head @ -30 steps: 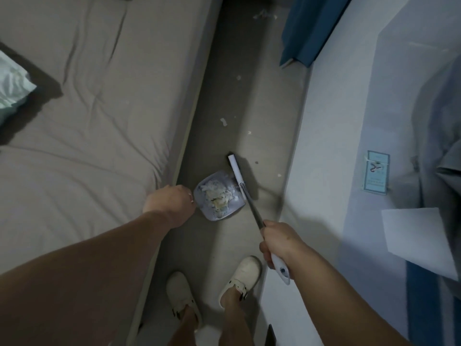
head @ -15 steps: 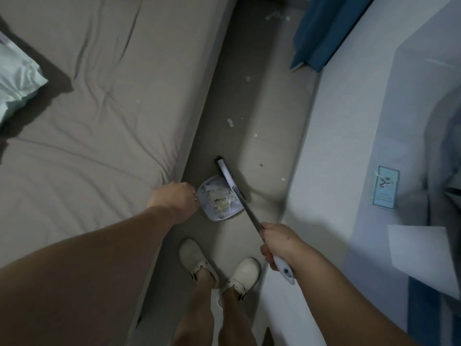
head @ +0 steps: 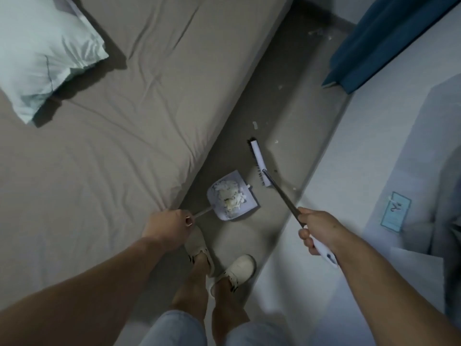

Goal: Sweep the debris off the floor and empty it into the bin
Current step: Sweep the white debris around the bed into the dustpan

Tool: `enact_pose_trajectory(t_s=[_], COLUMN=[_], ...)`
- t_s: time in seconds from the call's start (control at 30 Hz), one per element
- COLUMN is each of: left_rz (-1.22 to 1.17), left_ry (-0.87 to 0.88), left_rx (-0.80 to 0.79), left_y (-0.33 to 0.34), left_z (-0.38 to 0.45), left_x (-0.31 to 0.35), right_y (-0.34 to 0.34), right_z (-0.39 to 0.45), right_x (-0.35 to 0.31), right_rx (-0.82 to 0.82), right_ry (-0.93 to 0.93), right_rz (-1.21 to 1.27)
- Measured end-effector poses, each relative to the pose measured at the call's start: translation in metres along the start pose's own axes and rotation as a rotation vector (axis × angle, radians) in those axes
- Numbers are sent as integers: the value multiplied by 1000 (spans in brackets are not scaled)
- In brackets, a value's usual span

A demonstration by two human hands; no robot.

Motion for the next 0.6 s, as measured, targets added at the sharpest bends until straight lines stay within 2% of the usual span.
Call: enact_pose_trajectory(t_s=[0.37, 0.6], left_rz=[-225, -289], left_ry=[-189, -325], left_rx=[48, 50], left_y=[81, 144], left_z=[-107, -146], left_x=[-40, -80], right_y=[58, 75], right_z=[-6, 17], right_x=[-5, 8], right_rx=[-58, 52], right_ry=[2, -11], right_rz=[-286, -311])
Point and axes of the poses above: each hand's wrist, its own z-axis towards the middle knuckle, its own y-axis out of the palm, x = y × z, the point moved 7 cm from there along z, towards the middle knuckle, and after that the axes turned 8 degrees about -x, right-handed, at the moved point
